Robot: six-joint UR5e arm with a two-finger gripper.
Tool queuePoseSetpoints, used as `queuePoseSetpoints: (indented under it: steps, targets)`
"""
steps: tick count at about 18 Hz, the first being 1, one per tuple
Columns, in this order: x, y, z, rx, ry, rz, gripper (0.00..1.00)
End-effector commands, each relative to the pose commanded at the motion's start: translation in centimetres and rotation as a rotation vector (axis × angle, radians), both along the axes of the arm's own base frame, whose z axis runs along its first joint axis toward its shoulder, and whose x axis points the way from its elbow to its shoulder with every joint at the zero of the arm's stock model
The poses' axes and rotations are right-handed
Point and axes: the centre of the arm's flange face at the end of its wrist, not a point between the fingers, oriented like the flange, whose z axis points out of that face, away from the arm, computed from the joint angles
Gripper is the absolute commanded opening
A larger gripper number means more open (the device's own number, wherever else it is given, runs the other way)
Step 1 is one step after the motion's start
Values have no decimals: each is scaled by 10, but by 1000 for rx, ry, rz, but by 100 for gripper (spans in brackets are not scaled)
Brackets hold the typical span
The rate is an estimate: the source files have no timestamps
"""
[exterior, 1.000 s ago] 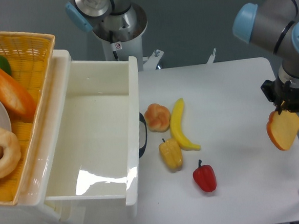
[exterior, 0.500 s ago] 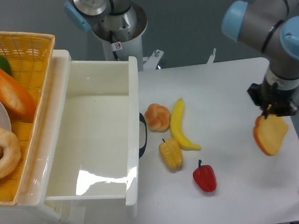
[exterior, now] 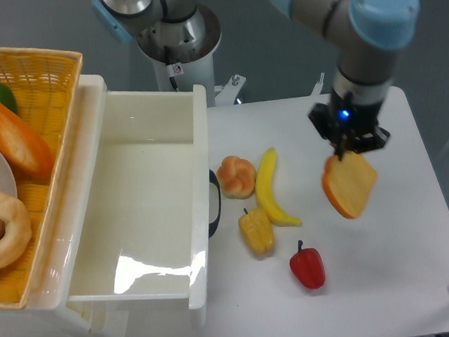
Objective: Place the bread slice in the upper white drawer
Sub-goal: 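Carry the held bread slice with the gripper toward the open white drawer, then lower the bread slice into the drawer and open the gripper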
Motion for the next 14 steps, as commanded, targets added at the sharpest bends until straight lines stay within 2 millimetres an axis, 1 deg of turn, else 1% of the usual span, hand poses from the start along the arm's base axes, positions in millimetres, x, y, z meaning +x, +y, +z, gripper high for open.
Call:
queuePoseSetpoints:
  steps: [2,3,5,8,11,14]
  targets:
    - [30,14,17,27,9,21,0]
    - [43,24,22,41,6,31,0]
    - [69,35,37,77,3,55,0]
    - [115,68,49,113,-9,48,0]
    - [164,98,52,119,-27,25,0]
    - [197,114,51,121,-46,1,0]
